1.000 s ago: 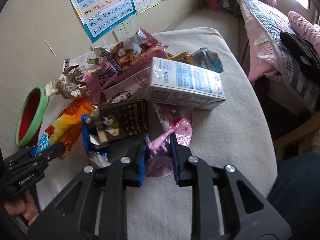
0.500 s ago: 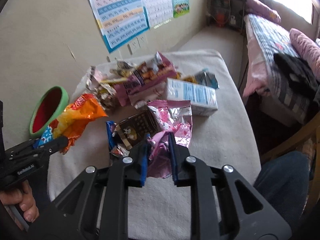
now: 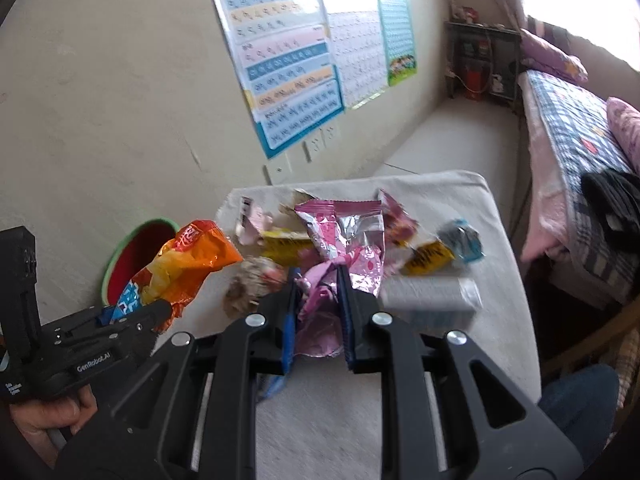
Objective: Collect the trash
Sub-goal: 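Carry both wrappers to the red bucket and open both tools to drop them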
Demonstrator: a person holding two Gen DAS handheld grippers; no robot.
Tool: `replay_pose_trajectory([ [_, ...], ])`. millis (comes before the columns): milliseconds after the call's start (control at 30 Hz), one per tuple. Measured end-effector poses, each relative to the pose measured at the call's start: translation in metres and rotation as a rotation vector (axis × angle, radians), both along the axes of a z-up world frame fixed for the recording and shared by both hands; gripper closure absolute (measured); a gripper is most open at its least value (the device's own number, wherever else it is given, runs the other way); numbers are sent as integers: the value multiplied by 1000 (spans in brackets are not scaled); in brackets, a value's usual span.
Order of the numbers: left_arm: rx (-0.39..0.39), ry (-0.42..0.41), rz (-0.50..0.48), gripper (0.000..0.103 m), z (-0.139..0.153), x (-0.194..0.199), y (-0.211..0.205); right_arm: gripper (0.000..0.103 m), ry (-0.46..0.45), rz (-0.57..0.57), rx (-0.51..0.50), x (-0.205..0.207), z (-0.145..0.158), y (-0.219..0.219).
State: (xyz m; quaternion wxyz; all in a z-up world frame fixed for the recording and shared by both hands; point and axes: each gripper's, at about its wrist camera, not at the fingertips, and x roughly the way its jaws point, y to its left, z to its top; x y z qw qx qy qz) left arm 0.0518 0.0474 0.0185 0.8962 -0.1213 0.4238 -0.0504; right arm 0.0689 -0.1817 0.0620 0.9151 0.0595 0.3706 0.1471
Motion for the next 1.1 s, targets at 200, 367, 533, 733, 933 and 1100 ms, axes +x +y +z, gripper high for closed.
replay_pose_trajectory([
  [200, 9, -8, 108, 66, 4, 3, 46, 84, -3, 79, 26, 10, 2, 36],
  [367, 15, -5, 190, 66, 5, 3, 89, 84, -13, 167, 63, 18, 3, 75],
  [533, 12, -2, 264, 66, 6, -1, 128, 84, -35, 265, 90, 24, 7, 119],
  [733, 3, 18, 342, 66, 3, -4, 178, 84, -26, 354, 131, 40, 4, 168],
  [933, -4, 41, 389, 65, -2, 0, 220, 84, 8, 434, 147, 55, -7, 220],
  [1100, -4, 55, 416, 65, -7, 2, 243, 84, 31, 475, 142, 67, -16, 257],
])
